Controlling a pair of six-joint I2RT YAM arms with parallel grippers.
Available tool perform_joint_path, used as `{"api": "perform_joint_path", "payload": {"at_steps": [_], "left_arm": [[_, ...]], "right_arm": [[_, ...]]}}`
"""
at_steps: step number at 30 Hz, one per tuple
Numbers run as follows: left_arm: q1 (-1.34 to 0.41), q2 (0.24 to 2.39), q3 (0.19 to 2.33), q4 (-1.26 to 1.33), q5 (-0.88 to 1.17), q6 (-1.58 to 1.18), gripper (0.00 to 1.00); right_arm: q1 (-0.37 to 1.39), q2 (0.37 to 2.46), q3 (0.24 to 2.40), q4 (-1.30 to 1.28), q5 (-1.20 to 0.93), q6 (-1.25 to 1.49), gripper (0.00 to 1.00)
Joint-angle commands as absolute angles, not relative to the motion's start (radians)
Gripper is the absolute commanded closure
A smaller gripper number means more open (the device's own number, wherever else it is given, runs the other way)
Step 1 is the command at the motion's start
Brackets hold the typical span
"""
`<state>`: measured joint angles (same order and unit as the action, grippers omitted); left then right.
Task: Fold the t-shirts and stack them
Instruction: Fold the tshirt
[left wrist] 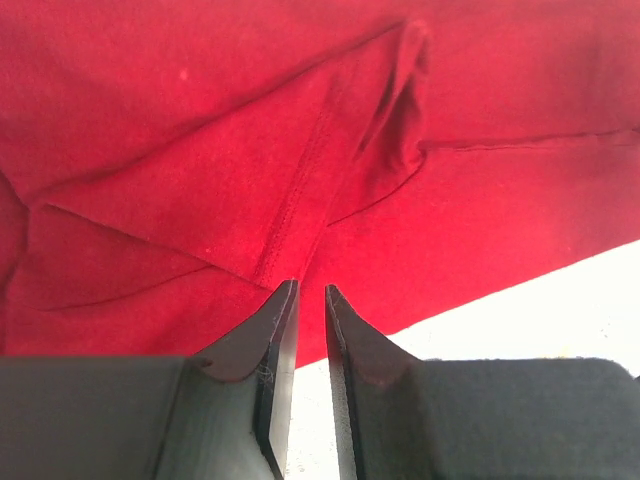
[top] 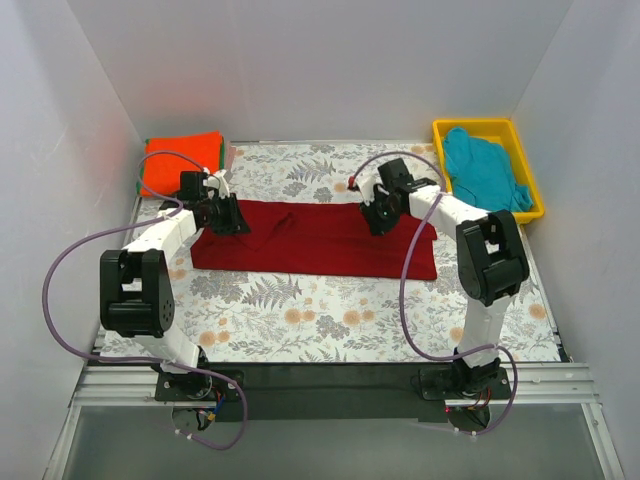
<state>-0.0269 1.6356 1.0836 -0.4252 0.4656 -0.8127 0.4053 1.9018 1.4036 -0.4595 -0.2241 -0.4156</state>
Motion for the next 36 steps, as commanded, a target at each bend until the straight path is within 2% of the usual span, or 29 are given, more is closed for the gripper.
{"api": "perform_joint_path", "payload": {"at_steps": [1, 9, 13, 18, 22, 29, 33, 34, 36], "left_arm": [[-0.038, 1.634, 1.075, -0.399, 0.431, -0.861, 0.84], [-0.052, 1.634, 1.065, -0.417, 0.362, -0.854, 0.84], [-0.092, 1.646, 1.06, -0.42, 0.331, -0.847, 0.83], [-0.159, 1.721, 1.08, -0.41, 0.296, -0.828, 0.83], [-0.207, 1.871, 1.159, -0.419, 0.259, -0.808, 0.84], [-0.32, 2.179, 1.515, -0.466, 0.248, -0.649, 0.86], [-0.374, 2.412, 1.828, -0.52, 0.261, -0.566, 0.87], [-0.376, 2.439, 1.952, -0.525, 0.267, -0.554, 0.86], [-0.376, 2.48, 2.07, -0.526, 0.259, -0.549, 0.87]], "right_arm": [[0.399, 1.928, 1.344, -0.542, -0.118, -0.523, 0.7], [0.403, 1.893, 1.186, -0.603, -0.118, -0.578, 0.8], [0.509, 1.771, 0.996, -0.678, -0.161, -0.617, 0.8], [0.737, 1.589, 0.902, -0.78, -0.4, -0.664, 0.74], [0.752, 1.543, 0.957, -0.825, -0.566, -0.641, 0.68], [0.707, 1.434, 1.012, -0.827, -0.623, -0.586, 0.66], [0.655, 1.43, 1.045, -0.807, -0.615, -0.56, 0.64], [0.646, 1.433, 1.048, -0.799, -0.611, -0.546, 0.62], [0.635, 1.445, 1.046, -0.778, -0.592, -0.54, 0.62]]}}
